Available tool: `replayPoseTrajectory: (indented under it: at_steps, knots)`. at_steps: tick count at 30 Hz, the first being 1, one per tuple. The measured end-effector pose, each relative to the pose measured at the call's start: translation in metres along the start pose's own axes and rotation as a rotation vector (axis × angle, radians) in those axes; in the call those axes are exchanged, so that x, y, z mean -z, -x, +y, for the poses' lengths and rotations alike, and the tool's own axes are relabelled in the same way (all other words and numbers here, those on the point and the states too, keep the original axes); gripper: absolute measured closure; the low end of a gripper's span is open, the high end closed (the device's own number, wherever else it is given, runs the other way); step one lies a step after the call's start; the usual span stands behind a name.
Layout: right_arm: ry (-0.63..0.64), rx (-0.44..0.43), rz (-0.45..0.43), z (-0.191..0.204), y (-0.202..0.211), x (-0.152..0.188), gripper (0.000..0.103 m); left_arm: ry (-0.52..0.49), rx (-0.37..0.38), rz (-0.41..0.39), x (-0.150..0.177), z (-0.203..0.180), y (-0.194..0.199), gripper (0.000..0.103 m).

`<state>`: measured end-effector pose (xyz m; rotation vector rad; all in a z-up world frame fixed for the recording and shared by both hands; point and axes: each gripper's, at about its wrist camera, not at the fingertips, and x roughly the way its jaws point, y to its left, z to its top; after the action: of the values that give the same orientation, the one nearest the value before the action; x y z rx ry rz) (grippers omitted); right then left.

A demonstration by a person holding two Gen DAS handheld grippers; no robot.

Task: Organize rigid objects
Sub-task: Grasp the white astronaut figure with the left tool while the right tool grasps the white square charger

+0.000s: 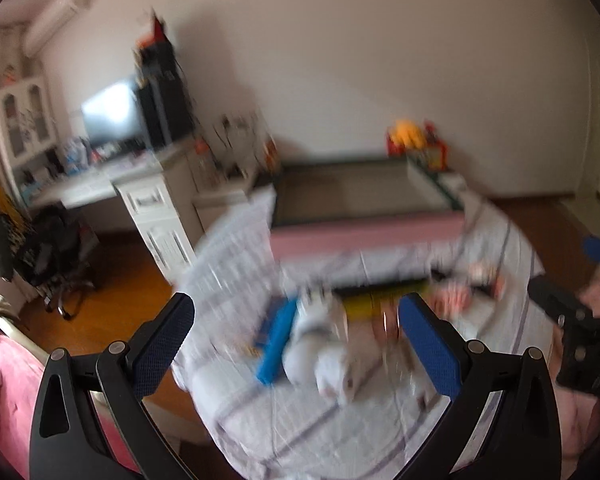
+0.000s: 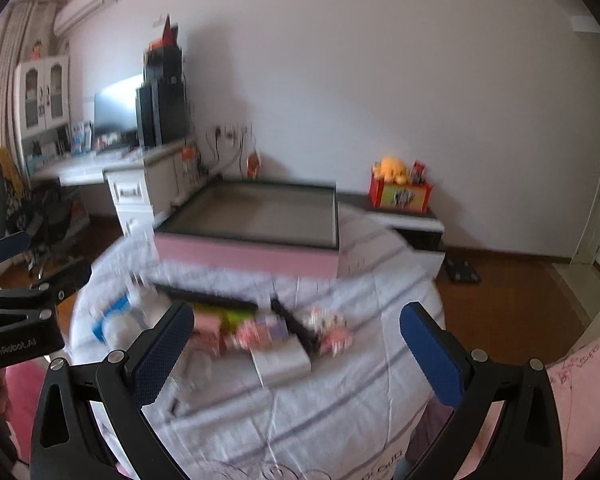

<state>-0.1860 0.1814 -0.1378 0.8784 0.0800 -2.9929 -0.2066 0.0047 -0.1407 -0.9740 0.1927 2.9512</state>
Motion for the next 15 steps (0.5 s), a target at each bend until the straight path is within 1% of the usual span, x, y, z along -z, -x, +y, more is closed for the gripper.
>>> replayPoseTrajectory:
  at_steps: [3, 5, 7, 9, 11, 15]
  knots:
    - [-0.001, 0.003, 0.092, -0.008, -0.025, 0.025, 0.0, -0.012, 0.035, 0.146, 0.03, -0.002, -0.037, 0.0]
    - [-0.004, -0.009, 0.148, -0.012, -0.04, 0.041, 0.0, -0.015, 0.051, 0.212, 0.047, -0.004, -0.058, 0.0]
    - [-0.004, -0.012, 0.184, -0.015, -0.049, 0.051, 0.0, -0.001, 0.073, 0.268, 0.057, -0.005, -0.075, 0.0]
    - [-0.001, -0.015, 0.213, -0.017, -0.057, 0.059, 0.0, 0.021, 0.093, 0.291, 0.061, -0.004, -0.086, 0.0]
    - [-0.005, -0.016, 0.23, -0.02, -0.062, 0.064, 0.0, 0.036, 0.103, 0.29, 0.061, -0.003, -0.094, 0.0]
    - [-0.02, -0.034, 0.236, -0.027, -0.071, 0.068, 0.0, 0.05, 0.113, 0.275, 0.054, -0.002, -0.103, 0.0]
